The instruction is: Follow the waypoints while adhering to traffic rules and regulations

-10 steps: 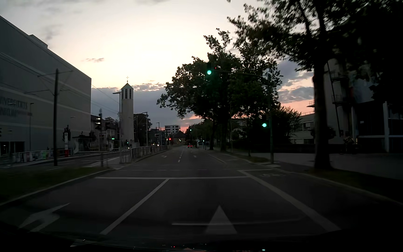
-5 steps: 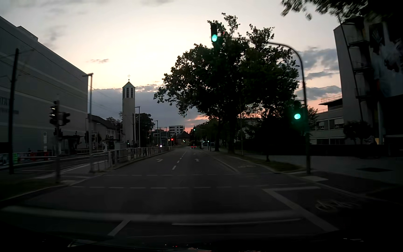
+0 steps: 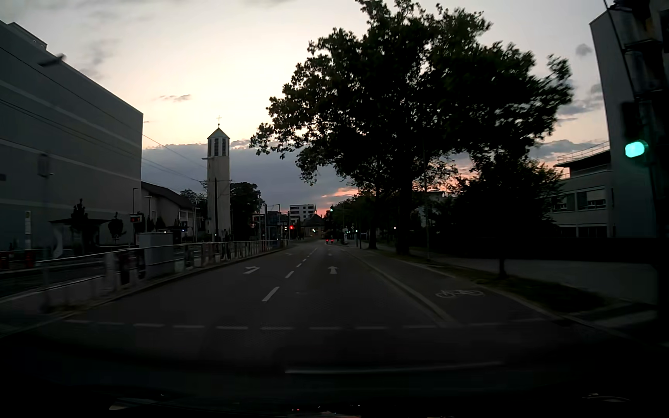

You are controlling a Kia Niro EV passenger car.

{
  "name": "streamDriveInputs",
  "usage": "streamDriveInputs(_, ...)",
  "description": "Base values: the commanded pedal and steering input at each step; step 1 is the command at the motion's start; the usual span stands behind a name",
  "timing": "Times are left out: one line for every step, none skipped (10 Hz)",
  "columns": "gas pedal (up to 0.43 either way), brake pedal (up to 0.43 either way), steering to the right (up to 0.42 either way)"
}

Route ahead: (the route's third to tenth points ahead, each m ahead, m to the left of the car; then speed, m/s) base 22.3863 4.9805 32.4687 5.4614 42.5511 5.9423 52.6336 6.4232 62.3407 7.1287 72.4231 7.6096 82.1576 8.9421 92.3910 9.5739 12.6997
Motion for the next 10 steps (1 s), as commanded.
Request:
streamDriveInputs(0.098,0.0,-0.018)
streamDriveInputs(0.098,0.0,-0.018)
streamDriveInputs(0.098,0.0,-0.019)
streamDriveInputs(0.098,0.0,-0.018)
streamDriveInputs(0.098,0.0,-0.019)
streamDriveInputs(0.098,0.0,-0.017)
streamDriveInputs(0.098,0.0,-0.016)
streamDriveInputs(0.098,0.0,-0.014)
streamDriveInputs(0.098,0.0,-0.01)
streamDriveInputs(0.098,0.0,-0.005)
